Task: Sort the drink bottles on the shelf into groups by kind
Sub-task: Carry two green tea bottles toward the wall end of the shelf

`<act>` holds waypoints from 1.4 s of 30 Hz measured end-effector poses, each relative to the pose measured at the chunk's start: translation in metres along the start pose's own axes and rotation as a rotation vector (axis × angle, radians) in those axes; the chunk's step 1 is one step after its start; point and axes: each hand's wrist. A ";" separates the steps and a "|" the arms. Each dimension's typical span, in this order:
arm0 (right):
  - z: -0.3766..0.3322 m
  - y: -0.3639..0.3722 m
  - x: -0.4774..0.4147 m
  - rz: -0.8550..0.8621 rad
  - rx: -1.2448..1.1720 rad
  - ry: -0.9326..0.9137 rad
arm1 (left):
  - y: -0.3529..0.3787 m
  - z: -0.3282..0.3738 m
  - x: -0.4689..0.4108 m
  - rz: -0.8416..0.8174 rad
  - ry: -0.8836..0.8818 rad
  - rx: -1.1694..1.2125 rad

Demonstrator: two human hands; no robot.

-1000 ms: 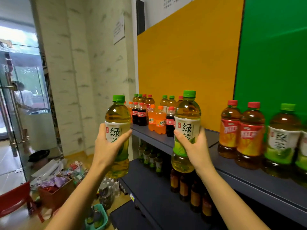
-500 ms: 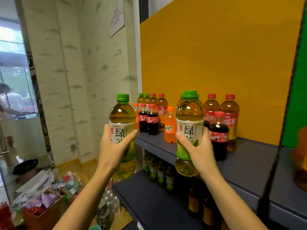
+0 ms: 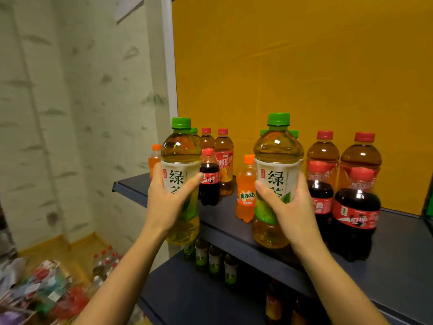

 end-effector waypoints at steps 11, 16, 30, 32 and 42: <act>-0.003 0.069 -0.022 0.128 0.123 0.004 | -0.039 -0.063 -0.076 -0.180 -0.049 0.181; -0.001 0.114 -0.031 0.176 0.145 0.002 | -0.071 -0.088 -0.108 -0.220 -0.080 0.221; 0.039 0.174 -0.048 0.347 0.248 0.073 | -0.121 -0.138 -0.150 -0.219 -0.139 0.274; 0.046 0.175 -0.050 0.355 0.262 0.095 | -0.123 -0.141 -0.152 -0.217 -0.142 0.283; 0.075 0.175 -0.069 0.366 0.376 0.159 | -0.128 -0.151 -0.155 -0.207 -0.115 0.271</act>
Point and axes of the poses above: each hand's wrist, its own x-axis away from the middle knuckle, its own y-axis out of the palm, z = x × y, and after that the axes turned 11 degrees about x, right-handed
